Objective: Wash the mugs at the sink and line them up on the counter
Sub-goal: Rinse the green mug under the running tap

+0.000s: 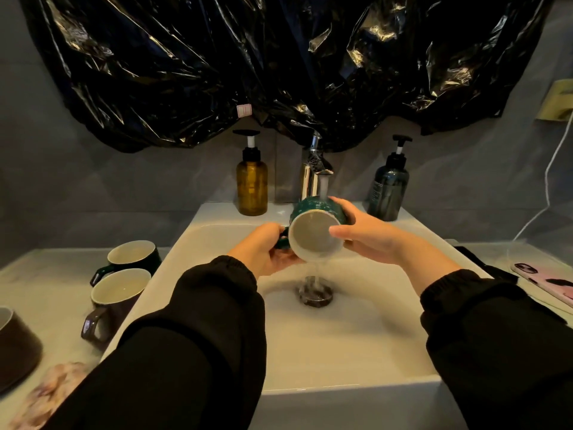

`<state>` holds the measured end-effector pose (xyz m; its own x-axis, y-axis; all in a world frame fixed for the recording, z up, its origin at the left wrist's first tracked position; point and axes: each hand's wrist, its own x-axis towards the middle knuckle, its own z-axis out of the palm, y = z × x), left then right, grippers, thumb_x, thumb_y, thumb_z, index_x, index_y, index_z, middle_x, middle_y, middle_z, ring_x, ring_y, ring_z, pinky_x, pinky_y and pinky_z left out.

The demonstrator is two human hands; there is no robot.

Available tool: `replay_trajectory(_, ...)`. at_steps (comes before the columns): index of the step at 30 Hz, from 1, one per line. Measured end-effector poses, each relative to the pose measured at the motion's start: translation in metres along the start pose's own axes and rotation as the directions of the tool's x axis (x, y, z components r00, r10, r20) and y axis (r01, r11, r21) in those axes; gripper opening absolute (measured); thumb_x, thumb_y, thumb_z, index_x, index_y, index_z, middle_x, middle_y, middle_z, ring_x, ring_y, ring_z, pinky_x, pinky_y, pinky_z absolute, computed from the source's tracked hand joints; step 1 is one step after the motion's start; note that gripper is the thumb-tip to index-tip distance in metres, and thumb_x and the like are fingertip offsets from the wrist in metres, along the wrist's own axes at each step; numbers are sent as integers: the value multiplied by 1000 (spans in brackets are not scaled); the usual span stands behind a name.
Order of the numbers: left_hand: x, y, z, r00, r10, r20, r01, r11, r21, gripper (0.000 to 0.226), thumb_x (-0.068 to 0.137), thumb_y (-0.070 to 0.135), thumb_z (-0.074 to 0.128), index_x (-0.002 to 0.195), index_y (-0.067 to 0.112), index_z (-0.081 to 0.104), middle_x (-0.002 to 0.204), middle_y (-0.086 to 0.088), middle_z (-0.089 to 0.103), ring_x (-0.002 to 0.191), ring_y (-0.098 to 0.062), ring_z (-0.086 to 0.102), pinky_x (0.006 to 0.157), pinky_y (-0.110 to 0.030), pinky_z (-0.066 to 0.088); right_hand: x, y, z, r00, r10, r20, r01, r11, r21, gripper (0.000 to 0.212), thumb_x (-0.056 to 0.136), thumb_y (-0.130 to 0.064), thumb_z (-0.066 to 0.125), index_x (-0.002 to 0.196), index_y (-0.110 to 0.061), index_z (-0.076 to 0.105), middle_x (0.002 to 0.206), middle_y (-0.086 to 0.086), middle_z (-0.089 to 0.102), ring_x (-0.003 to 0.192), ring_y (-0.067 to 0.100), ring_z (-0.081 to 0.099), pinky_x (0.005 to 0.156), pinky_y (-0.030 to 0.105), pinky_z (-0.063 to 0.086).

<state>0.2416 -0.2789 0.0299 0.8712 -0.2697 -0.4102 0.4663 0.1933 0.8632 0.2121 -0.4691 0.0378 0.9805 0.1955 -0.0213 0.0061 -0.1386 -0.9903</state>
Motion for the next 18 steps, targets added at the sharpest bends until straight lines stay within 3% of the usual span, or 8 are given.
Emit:
replay_trajectory(3, -3, 0, 0, 1000, -30, 9, 30, 1000, 4, 23, 99, 17, 43, 112, 1, 52, 86, -17, 66, 78, -32, 67, 64, -48, 56, 3, 2, 3, 989, 83, -119, -76, 995, 65, 35, 87, -26, 65, 119, -27, 52, 128, 5, 55, 115, 23, 55, 96, 38, 47)
replay_trajectory(4, -4, 0, 1, 999, -29, 19, 28, 998, 50, 26, 99, 21, 42, 115, 2, 51, 96, -19, 66, 84, -35, 67, 68, -48, 56, 4, 3, 4, 977, 140, -163, -124, 987, 105, 33, 87, -35, 64, 116, -24, 53, 128, 6, 55, 116, 25, 55, 95, 39, 48)
replay_trajectory(6, -1, 1, 4, 1000, 2, 16, -5, 980, 199, 35, 101, 31, 38, 125, 7, 45, 119, -21, 60, 99, -37, 64, 74, -45, 56, 5, 3, 7, 941, 258, -219, -217, 956, 195, 44, 85, -46, 64, 118, -20, 49, 125, 9, 53, 116, 30, 53, 86, 41, 52)
replay_trajectory(8, 3, 1, 7, 990, 138, -25, -116, 903, 414, 38, 100, 36, 39, 130, 13, 43, 126, -17, 56, 108, -32, 60, 79, -40, 55, 3, 2, 8, 906, 348, -241, -296, 928, 226, 53, 83, -49, 66, 121, -21, 42, 118, 10, 50, 111, 33, 52, 77, 43, 53)
replay_trajectory(12, 4, 0, 8, 959, 271, 79, -270, 801, 534, 30, 96, 31, 51, 115, 8, 55, 115, -12, 58, 113, -27, 53, 95, -41, 46, 0, 0, 1, 840, 488, -237, -435, 867, 244, 67, 79, -54, 67, 126, -13, 40, 112, 15, 53, 99, 36, 58, 70, 45, 57)
replay_trajectory(15, 3, -3, 3, 960, 224, 168, -280, 780, 560, 24, 97, 32, 49, 100, 11, 59, 99, -10, 63, 98, -22, 59, 89, -38, 50, -1, -2, -1, 811, 554, -190, -490, 820, 296, 72, 79, -57, 64, 127, -10, 39, 114, 18, 56, 98, 39, 60, 68, 45, 59)
replay_trajectory(18, 2, 0, -1, 951, 262, 163, -308, 795, 523, 23, 98, 30, 47, 91, 11, 57, 90, -8, 60, 95, -23, 58, 89, -38, 49, 3, -4, 4, 844, 495, -207, -435, 857, 277, 71, 80, -57, 64, 128, -12, 38, 120, 17, 53, 104, 39, 59, 80, 49, 57)
